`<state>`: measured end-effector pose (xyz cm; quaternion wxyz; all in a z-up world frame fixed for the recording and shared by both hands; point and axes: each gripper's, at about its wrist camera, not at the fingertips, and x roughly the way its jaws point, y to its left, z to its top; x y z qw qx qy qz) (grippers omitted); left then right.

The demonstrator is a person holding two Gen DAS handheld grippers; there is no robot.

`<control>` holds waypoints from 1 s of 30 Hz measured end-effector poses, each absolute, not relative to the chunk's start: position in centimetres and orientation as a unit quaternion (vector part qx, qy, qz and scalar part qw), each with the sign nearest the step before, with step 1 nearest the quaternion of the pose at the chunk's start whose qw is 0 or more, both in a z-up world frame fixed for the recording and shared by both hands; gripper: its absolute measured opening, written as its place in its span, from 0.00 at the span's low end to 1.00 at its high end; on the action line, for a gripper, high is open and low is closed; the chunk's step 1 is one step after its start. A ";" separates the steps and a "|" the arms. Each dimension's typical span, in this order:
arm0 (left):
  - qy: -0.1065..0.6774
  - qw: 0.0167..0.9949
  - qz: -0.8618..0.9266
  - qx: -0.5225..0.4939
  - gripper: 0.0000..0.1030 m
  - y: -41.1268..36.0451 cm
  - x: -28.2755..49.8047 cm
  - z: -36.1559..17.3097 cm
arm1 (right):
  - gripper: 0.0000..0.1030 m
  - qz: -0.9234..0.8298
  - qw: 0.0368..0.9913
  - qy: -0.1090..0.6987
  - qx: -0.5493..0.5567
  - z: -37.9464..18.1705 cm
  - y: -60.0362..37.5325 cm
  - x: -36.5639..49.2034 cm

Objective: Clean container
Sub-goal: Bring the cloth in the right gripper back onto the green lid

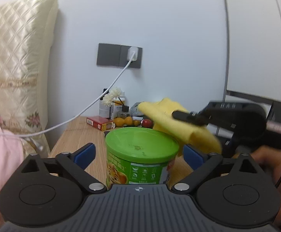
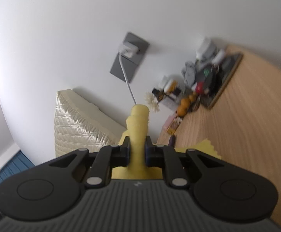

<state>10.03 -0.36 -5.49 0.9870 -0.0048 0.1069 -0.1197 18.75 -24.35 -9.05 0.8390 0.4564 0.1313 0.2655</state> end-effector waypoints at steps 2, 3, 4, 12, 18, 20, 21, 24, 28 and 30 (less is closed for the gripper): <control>0.097 0.987 -0.123 0.027 0.96 -1.0 9.5 -5.9 | 0.14 0.258 0.856 0.119 0.431 -8.0 -24.4 17.7; 0.091 0.987 -0.120 0.046 0.97 -1.3 9.3 -6.1 | 0.14 0.257 0.865 0.114 0.416 -7.2 -24.3 17.2; 0.089 0.987 -0.118 0.060 0.97 -1.5 9.2 -6.4 | 0.14 0.258 0.874 0.109 0.398 -6.4 -24.1 16.8; 0.115 0.986 -0.114 0.037 0.97 -1.7 10.9 -7.5 | 0.14 0.272 0.928 0.167 0.193 -3.1 -18.2 17.5; 0.134 0.985 -0.105 0.016 0.97 -1.5 12.6 -8.6 | 0.14 0.277 0.929 0.196 0.147 -4.3 -15.6 18.5; 0.132 0.985 -0.107 0.015 0.97 -1.6 12.7 -8.9 | 0.14 0.288 0.927 0.200 0.136 -4.2 -14.9 18.5; 0.132 0.985 -0.108 0.014 0.97 -1.6 12.7 -9.0 | 0.14 0.294 0.925 0.202 0.129 -4.2 -14.5 18.5; 0.129 0.986 -0.107 0.011 0.90 -1.7 12.5 -9.1 | 0.14 0.308 0.922 0.204 0.113 -3.9 -13.4 18.2; 0.127 0.987 -0.101 0.007 0.90 -1.8 12.3 -9.1 | 0.14 0.316 0.920 0.206 0.107 -3.6 -13.2 17.2; 0.127 0.987 -0.100 0.007 0.90 -1.8 12.3 -9.1 | 0.14 0.318 0.919 0.205 0.107 -3.6 -13.5 16.5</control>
